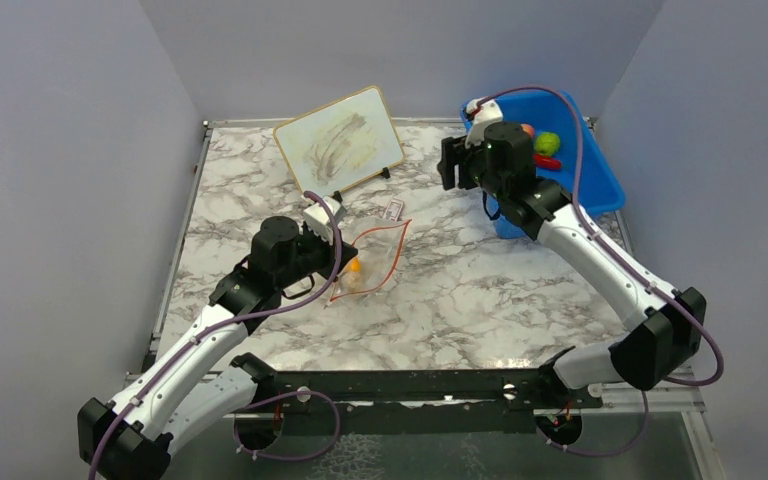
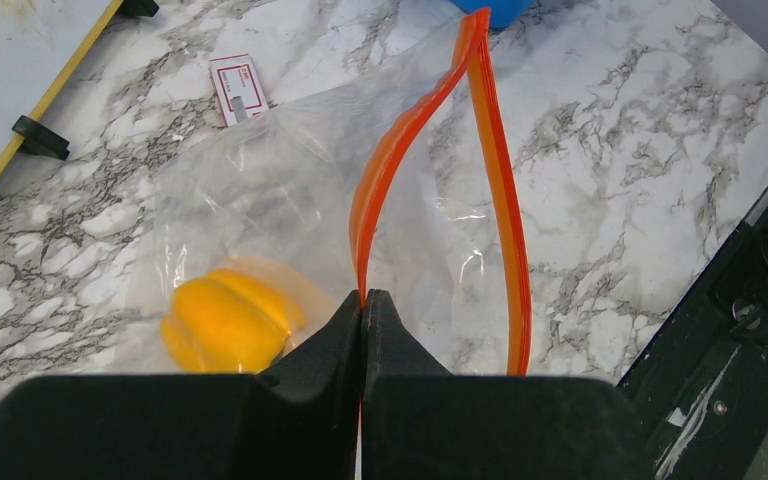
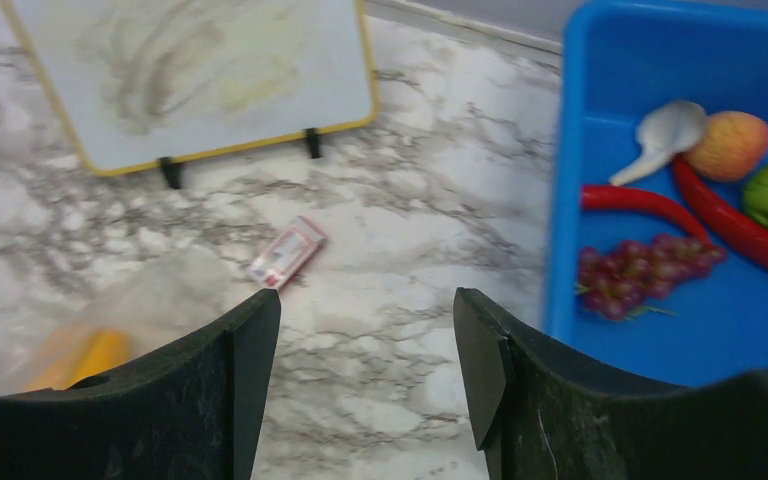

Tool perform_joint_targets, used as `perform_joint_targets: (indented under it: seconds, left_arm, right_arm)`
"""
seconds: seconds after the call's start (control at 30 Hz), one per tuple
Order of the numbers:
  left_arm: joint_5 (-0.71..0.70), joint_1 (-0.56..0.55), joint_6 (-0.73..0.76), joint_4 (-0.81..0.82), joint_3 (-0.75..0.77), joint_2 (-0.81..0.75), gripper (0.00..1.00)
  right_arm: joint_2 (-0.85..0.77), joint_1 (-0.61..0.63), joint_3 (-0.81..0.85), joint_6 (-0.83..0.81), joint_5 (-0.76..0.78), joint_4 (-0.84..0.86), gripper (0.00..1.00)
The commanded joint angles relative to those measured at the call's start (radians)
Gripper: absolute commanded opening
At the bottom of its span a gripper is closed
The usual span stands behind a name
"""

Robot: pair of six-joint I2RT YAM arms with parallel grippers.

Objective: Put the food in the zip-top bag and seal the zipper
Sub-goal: Pick up the fake fruit from the bin.

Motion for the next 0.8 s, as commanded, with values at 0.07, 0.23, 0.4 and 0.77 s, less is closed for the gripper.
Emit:
perform_joint_targets:
  seconds: [0.07, 0.23, 0.4, 0.77]
  left_arm:
    - [-0.003, 0.007, 0.009, 0.021, -0.003, -0.025, 0.0]
    - [-0.002, 0.007, 0.011, 0.018, -0.001, -0.023, 0.0]
    - [-0.014, 0.007, 0.018, 0.02, -0.001, -0.023, 0.0]
    - [-0.035, 0.007, 0.036, 0.026, -0.001, -0.021, 0.0]
  right_arm:
    - [0.097, -0.224, 0.046, -0.137, 0.064, 0.036, 0.63]
    - [0.223, -0.319, 0.106, -0.256, 0.117, 0.064, 0.6]
    - [0.358, -0.382, 0.169, -0.391, 0.182, 0.12, 0.56]
    - [0.609, -0.447, 0.316, -0.671, 0.059, 0.128, 0.46]
